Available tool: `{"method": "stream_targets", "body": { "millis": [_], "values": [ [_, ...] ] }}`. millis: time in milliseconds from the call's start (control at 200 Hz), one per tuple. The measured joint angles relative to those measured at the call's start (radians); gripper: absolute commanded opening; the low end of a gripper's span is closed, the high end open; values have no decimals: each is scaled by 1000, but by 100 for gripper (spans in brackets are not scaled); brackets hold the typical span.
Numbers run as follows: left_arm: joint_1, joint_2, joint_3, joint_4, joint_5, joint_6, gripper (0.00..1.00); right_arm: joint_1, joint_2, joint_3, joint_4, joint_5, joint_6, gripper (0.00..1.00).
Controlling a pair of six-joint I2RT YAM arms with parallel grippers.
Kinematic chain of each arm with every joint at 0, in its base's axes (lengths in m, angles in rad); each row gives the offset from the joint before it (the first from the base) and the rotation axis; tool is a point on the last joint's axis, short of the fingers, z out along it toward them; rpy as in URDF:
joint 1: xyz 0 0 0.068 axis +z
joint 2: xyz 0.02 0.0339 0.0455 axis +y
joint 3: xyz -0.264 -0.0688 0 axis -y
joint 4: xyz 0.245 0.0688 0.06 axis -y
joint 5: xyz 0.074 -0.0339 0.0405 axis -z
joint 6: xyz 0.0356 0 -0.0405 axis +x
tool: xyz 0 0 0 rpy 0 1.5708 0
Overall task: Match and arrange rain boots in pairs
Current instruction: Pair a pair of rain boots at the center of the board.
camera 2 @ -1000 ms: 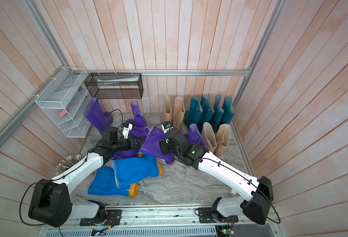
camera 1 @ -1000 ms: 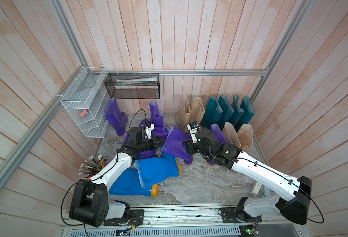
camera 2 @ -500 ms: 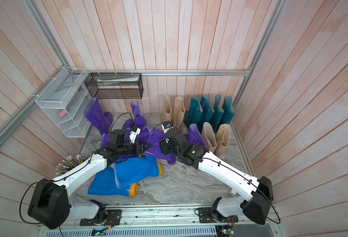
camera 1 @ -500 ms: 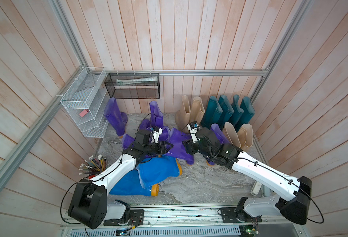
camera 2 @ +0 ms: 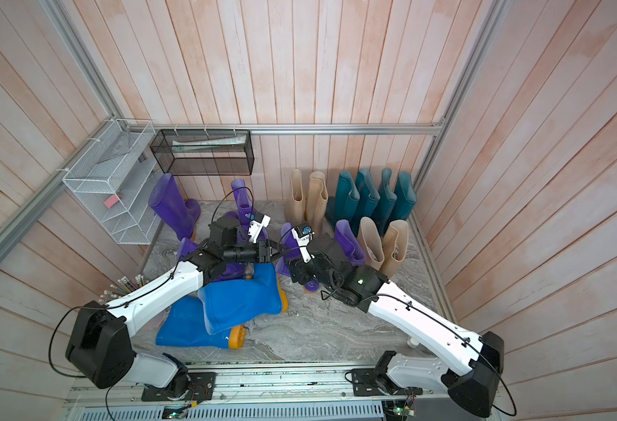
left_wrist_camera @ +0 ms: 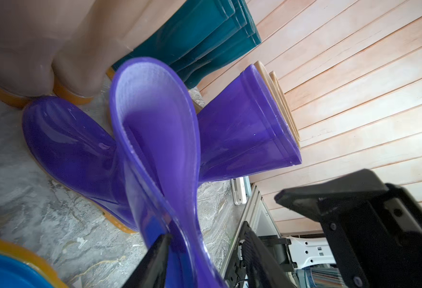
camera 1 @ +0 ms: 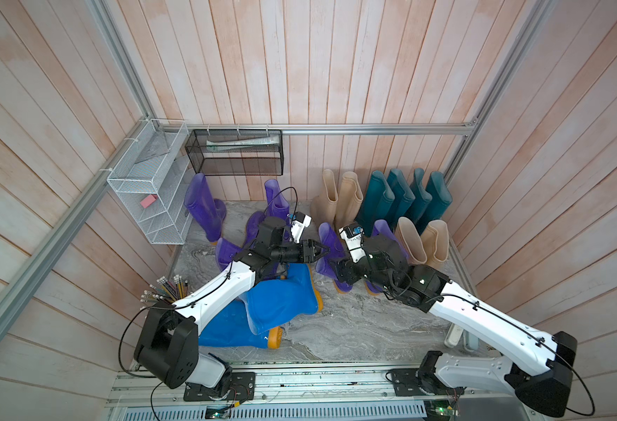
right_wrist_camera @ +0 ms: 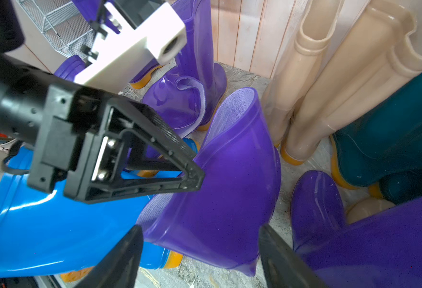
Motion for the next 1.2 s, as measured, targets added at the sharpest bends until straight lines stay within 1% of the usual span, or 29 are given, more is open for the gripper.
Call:
{"method": "stream_targets", "body": {
  "millis": [190, 335, 415, 535, 570, 595, 660, 710, 775, 870, 955, 1045, 1095, 1200],
  "values": [
    [-2, 38, 1, 81, 38, -74, 49, 50, -31, -98, -4, -19, 2, 80],
    [-8, 70, 30, 150, 68, -135, 48, 60, -31, -120, -8, -2, 6, 84],
    [-13, 85, 43, 184, 72, -165, 48, 60, -28, -121, 4, 33, 14, 85],
    [-21, 93, 48, 220, 73, -198, 47, 60, 5, -121, 53, 125, 35, 84],
    [-22, 94, 48, 229, 75, -204, 47, 60, 21, -121, 70, 152, 39, 81],
    [-22, 95, 48, 235, 76, -207, 47, 60, 37, -121, 84, 172, 43, 75],
    [-22, 95, 48, 241, 79, -215, 47, 53, 70, -121, 109, 205, 51, 47],
    [-22, 95, 48, 243, 79, -216, 47, 41, 90, -121, 122, 222, 59, 22],
    [-21, 95, 48, 243, 79, -215, 48, 24, 100, -121, 133, 237, 61, 0],
    [-8, 87, 48, 236, 79, -211, 52, 8, 90, -121, 141, 233, 79, 0],
    [30, 54, 37, 229, 80, -207, 53, -1, 57, -121, 146, 208, 97, 0],
    [87, -11, 5, 213, 70, -193, 58, -23, 10, -122, 146, 164, 129, 0],
    [112, -56, -15, 188, 51, -165, 59, -42, -17, -127, 145, 141, 144, 0],
    [118, -148, -64, 135, 11, -117, 60, -83, -47, -142, 153, 101, 175, 0]
  ]
}}
